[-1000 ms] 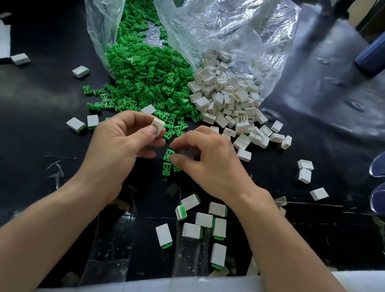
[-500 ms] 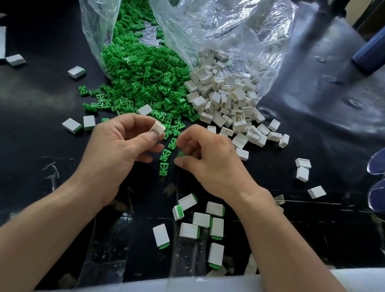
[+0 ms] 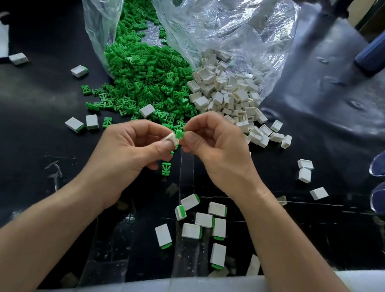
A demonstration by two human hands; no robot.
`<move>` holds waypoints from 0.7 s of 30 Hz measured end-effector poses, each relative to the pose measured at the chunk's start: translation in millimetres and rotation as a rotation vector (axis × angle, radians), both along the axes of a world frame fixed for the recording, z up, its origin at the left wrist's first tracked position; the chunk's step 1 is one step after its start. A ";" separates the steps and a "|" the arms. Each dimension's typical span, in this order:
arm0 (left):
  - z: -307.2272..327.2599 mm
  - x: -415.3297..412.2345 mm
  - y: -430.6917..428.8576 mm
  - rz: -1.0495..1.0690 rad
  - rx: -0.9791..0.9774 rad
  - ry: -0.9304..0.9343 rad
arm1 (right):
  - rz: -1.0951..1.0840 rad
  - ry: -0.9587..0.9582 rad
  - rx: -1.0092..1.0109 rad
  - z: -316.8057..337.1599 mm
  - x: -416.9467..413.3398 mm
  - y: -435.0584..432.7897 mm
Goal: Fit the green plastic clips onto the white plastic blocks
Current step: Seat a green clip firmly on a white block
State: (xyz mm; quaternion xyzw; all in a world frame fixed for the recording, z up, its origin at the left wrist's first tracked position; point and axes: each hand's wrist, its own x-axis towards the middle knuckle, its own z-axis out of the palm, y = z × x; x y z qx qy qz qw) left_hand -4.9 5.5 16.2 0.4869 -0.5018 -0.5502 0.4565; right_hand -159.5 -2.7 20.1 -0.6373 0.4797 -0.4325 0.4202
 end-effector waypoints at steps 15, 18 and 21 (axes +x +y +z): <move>4.4 -2.3 3.6 0.012 -0.043 -0.072 | 0.051 0.141 0.044 1.3 -4.0 1.8; 4.9 -1.4 3.6 0.008 -0.044 -0.090 | 0.074 0.249 0.070 0.2 -3.3 2.9; 4.2 -1.8 3.9 -0.017 0.005 -0.066 | 0.100 0.307 0.039 1.5 -3.2 4.9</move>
